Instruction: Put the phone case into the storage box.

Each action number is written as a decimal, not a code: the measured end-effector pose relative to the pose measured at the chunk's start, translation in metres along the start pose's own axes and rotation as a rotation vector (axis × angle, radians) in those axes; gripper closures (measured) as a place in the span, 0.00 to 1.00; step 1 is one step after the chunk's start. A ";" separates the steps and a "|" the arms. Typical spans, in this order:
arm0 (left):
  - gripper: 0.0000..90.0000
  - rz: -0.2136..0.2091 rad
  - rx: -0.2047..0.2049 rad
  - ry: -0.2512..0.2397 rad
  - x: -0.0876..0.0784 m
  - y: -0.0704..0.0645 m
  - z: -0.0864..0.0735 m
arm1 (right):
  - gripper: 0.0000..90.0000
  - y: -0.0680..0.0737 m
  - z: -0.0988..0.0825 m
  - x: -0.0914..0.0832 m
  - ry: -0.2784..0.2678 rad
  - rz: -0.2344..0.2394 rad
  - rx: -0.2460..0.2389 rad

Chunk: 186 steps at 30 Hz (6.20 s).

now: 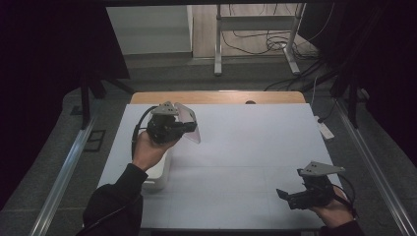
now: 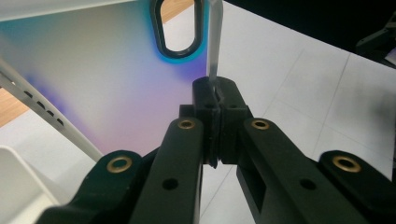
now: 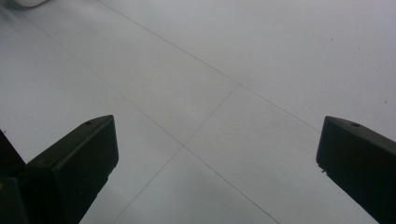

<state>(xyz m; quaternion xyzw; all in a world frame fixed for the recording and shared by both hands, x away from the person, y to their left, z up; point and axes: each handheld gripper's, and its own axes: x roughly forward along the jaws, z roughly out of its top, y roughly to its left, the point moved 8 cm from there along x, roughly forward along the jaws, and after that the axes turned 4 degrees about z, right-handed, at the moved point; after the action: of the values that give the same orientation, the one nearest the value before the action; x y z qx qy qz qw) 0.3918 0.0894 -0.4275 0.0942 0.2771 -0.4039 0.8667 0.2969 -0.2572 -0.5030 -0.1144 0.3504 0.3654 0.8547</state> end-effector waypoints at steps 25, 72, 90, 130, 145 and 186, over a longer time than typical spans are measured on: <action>0.98 0.099 -0.041 0.010 -0.014 0.035 0.005 | 0.00 -0.022 -0.025 -0.024 0.003 -0.106 0.099; 0.98 0.315 -0.163 0.072 -0.014 0.115 -0.007 | 0.00 -0.024 -0.029 -0.030 0.004 -0.120 0.110; 0.98 0.337 -0.211 0.116 0.011 0.131 -0.023 | 0.00 -0.023 -0.030 -0.028 0.018 -0.114 0.101; 0.98 0.348 -0.295 0.236 0.050 0.137 -0.059 | 0.01 -0.021 -0.031 -0.025 0.043 -0.106 0.077; 0.93 0.356 -0.295 0.238 0.059 0.140 -0.059 | 0.01 -0.020 -0.031 -0.025 0.045 -0.105 0.070; 0.47 0.291 -0.265 0.152 0.039 0.124 -0.051 | 0.01 -0.020 -0.031 -0.025 0.049 -0.112 0.069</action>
<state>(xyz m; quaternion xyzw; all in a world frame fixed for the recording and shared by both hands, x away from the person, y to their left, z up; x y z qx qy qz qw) 0.4851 0.1652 -0.4995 0.0484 0.3758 -0.2264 0.8973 0.2832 -0.2993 -0.5097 -0.1131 0.3768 0.3020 0.8684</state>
